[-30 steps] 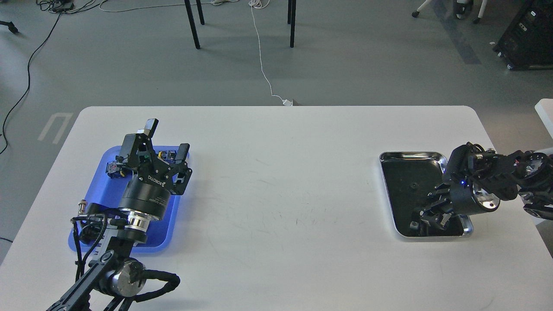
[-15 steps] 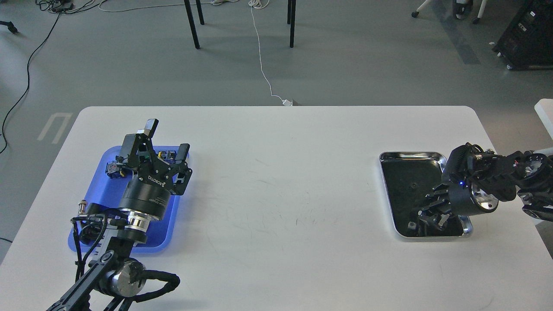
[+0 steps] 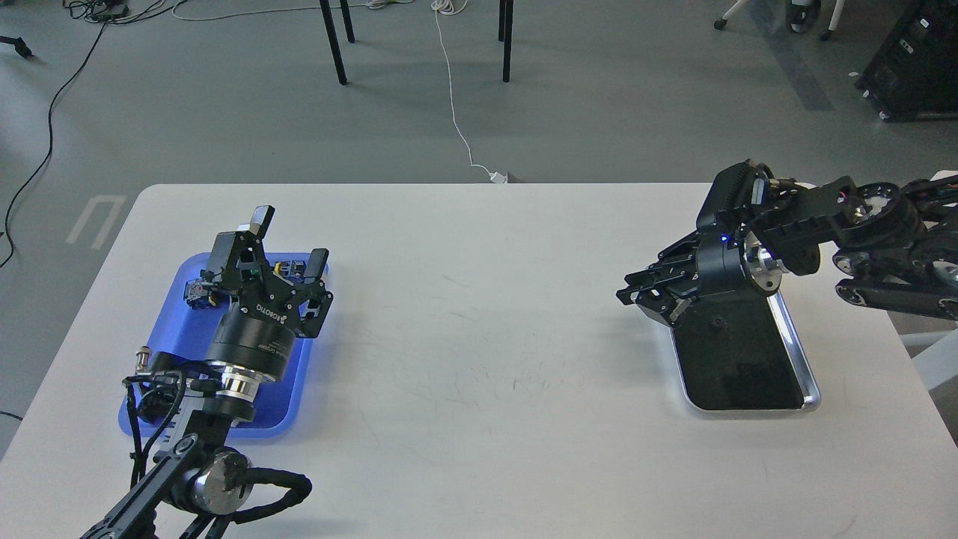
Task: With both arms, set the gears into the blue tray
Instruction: 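Lift the gear and carry it with the right gripper toward the table center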
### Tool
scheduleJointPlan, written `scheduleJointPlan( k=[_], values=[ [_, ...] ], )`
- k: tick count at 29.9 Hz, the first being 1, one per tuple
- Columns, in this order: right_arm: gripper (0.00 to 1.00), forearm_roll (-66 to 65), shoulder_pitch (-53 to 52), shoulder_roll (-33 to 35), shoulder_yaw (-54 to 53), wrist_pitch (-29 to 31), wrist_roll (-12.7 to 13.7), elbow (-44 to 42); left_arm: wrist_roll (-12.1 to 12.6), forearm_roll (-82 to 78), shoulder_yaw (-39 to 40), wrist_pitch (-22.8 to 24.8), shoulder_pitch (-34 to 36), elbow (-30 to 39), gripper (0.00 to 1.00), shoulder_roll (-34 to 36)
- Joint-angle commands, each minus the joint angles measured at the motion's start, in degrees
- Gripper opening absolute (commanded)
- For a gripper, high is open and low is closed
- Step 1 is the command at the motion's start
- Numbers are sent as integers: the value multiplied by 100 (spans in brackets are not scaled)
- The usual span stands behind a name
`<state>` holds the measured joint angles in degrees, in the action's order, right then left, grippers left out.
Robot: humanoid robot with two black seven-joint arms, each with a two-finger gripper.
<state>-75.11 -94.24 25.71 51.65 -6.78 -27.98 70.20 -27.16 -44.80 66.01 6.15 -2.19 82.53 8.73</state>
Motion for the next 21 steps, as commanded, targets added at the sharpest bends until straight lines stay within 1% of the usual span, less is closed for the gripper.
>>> scheduleJointPlan(
  k=[1, 5, 8, 12, 15, 21],
  values=[
    [14, 514, -42, -627, 3, -52, -2, -15, 0, -2, 0, 0, -1, 0, 98, 6],
    [14, 1094, -25, -1330, 20, -69, -2, -50, 0, -2, 0, -8, -9, 9, 98, -12],
    [14, 1323, 72, -1770, 47, -104, -2, -243, 0, -11, 9, -8, -27, 9, 98, -12],
    [14, 1420, 484, -2280, 64, -402, -2, -638, 0, -11, 9, 0, -79, 26, 98, -3],
    [14, 1482, 757, -2552, 82, -614, -2, -876, 0, -11, 9, -8, -88, 44, 98, 6],
    [14, 1491, 1100, -2571, 169, -878, -2, -1272, 0, -11, 9, 0, -123, 44, 98, 6]
  ],
)
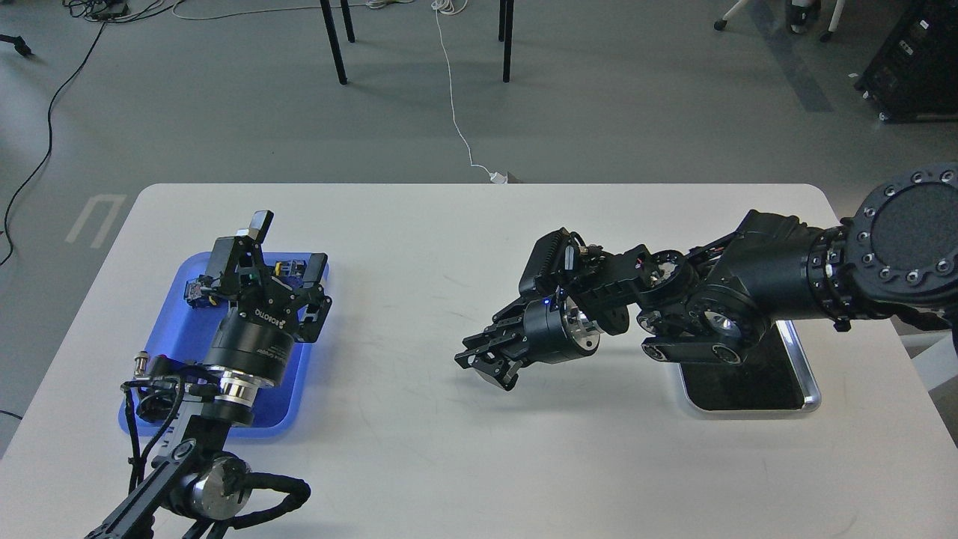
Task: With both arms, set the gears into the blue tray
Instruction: 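Lift the gear and carry it with the right gripper toward the table center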
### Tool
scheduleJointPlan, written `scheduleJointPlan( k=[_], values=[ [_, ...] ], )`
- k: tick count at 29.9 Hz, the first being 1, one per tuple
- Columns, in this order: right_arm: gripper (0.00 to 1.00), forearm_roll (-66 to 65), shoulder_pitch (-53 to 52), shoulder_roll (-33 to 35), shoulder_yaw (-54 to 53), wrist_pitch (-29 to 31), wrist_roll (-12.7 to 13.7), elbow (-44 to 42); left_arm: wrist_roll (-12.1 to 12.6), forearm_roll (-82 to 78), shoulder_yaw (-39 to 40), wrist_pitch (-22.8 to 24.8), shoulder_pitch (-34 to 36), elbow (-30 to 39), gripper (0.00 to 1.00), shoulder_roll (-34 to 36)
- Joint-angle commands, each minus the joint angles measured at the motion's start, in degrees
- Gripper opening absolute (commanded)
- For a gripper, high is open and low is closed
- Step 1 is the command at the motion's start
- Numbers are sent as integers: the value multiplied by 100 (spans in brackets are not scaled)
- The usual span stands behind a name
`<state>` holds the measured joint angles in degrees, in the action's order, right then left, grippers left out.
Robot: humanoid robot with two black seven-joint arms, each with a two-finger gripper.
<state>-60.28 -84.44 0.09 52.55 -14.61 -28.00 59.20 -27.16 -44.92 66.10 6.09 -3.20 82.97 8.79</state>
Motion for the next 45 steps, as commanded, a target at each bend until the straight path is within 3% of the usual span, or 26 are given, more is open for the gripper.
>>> scheduleJointPlan(
  k=[1, 29, 32, 35, 39, 40, 45],
  values=[
    [14, 7, 147, -9, 141, -103, 0, -225, 0, 1, 0, 6, -32, 0, 98, 0],
    [23, 183, 569, -9, 379, -121, 0, -445, 0, -70, 8, -3, -76, 0, 98, -8],
    [42, 279, 569, -9, 379, -130, 0, -436, 0, -70, 9, 6, -76, 0, 98, -8],
    [69, 472, 569, -9, 361, -287, 0, -410, -9, -70, 17, -3, -76, 0, 98, 0],
    [90, 701, 561, -9, 309, -630, 0, -366, 0, -70, 17, 6, -76, 0, 98, 9],
    [95, 762, 552, -9, 274, -683, 0, -357, -9, -70, 17, 6, -76, 0, 98, 9],
    [97, 965, 490, -9, -463, -719, 0, -217, 0, -61, 17, 6, -76, 0, 98, 18]
  ],
)
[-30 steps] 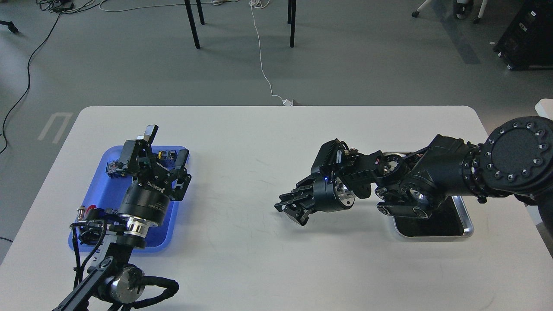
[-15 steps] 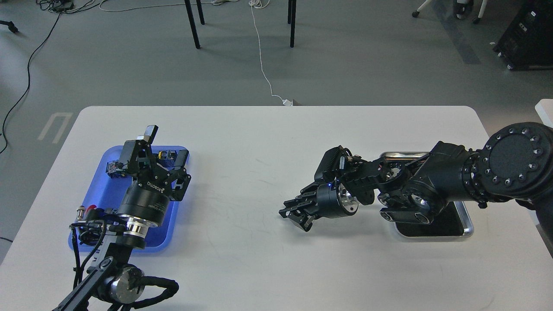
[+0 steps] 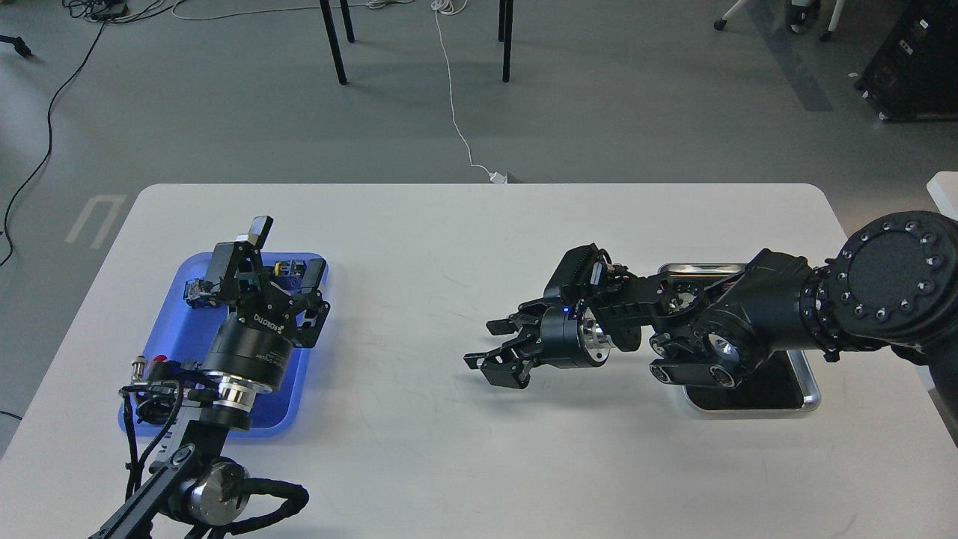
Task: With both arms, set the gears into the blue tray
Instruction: 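Lift the gear and carry it with the right gripper toward the table center, then open the right gripper to set the gear on the table, then retract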
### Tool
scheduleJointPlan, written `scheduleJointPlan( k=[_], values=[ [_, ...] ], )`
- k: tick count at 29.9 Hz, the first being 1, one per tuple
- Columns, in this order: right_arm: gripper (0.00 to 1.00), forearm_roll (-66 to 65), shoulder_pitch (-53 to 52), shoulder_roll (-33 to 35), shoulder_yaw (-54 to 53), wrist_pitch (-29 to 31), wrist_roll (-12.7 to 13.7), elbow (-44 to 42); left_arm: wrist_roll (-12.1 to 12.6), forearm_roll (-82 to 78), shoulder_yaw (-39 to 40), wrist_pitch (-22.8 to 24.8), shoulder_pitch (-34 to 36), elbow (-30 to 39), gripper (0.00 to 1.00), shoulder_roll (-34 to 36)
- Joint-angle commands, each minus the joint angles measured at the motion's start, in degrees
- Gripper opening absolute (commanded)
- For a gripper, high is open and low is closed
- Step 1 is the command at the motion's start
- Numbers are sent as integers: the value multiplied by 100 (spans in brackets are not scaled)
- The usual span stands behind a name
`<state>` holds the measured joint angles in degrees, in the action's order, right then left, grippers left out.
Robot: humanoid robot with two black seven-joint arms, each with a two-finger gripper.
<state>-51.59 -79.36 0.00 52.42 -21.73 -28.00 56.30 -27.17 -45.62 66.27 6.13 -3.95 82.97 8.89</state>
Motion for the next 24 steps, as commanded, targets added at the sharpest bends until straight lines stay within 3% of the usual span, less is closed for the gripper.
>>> scheduleJointPlan(
  k=[1, 6, 16, 19, 24],
  values=[
    [97, 166, -18, 96, -722, 20, 0, 118, 2, 0, -9, 2, 0, 0, 98, 8],
    [97, 1078, 280, 1053, -2075, 64, 0, 451, -7, 0, -9, 2, 0, 0, 98, 8],
    [98, 2775, 2731, 2082, -6556, 169, 0, 531, -33, -368, -36, 11, 26, -62, 98, 34],
    [99, 3346, 3355, 2354, -7585, 773, 0, 540, -83, -632, -132, 28, 79, -71, 98, 95],
    [99, 4287, 4208, 2829, -8519, 2495, 0, 540, -83, -1360, -247, 195, 123, -80, 98, 297]
  ],
)
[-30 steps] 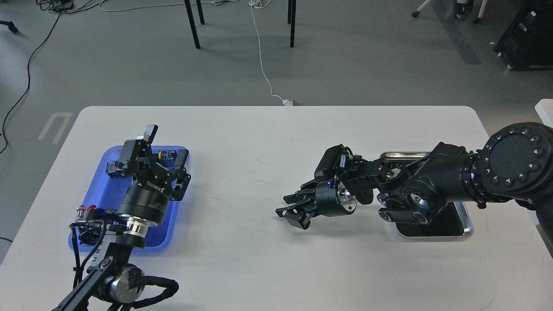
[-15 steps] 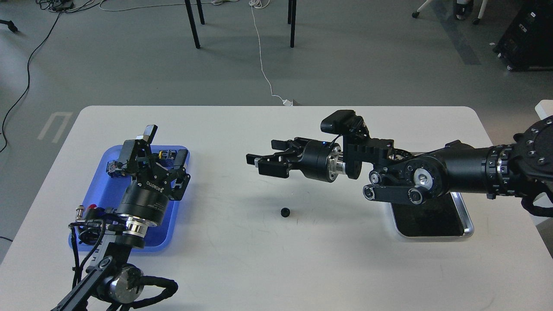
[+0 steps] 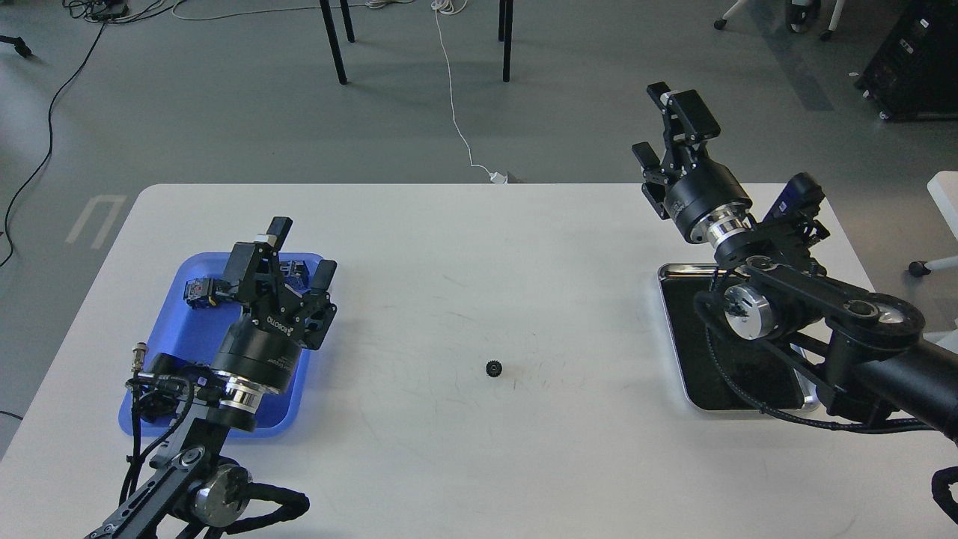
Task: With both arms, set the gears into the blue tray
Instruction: 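Open the right gripper to set the gear on the table, then retract, then reach the left gripper from the blue tray toward the black gear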
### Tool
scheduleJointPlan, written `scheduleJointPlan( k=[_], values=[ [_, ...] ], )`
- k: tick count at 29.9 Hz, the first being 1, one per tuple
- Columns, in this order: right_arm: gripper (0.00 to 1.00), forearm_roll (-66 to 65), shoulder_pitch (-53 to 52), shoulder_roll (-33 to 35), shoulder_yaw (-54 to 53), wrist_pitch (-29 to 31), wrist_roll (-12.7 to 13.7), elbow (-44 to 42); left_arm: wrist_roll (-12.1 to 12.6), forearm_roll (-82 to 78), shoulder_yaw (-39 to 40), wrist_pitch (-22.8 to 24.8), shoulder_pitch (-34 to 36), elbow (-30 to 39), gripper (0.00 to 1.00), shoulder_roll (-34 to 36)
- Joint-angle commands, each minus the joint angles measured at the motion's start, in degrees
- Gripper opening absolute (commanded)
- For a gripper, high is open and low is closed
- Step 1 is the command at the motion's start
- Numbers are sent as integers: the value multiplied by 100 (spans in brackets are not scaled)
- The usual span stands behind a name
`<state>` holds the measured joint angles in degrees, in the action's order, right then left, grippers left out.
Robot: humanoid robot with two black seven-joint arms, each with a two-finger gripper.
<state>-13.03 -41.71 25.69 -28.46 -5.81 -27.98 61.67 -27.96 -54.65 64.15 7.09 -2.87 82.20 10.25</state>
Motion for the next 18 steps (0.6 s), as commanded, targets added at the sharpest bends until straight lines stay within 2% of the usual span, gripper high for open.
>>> scheduleJointPlan(
  k=[1, 3, 6, 9, 13, 18],
  values=[
    [99, 486, 557, 357, -484, 1185, -2, 3, -4, -668, -43, 161, -3, -3, 98, 248],
    [99, 512, 786, 568, -520, 1817, -2, -23, -4, -1169, -121, 301, 85, -3, 98, 398],
    [99, 504, 1172, 788, -529, 2819, -2, -76, -4, -2169, -647, 399, 470, -3, 98, 548],
    [99, 504, 1498, 938, -546, 3374, -2, -137, -4, -3460, -1314, 399, 997, 6, 98, 837],
    [99, 504, 1780, 982, -573, 3381, -2, -216, -4, -5403, -2378, 416, 2112, -11, 98, 1119],
    [99, 504, 1929, 1052, -687, 3381, -2, -225, -4, -6812, -3082, 574, 3273, -485, 98, 1137]
  ],
)
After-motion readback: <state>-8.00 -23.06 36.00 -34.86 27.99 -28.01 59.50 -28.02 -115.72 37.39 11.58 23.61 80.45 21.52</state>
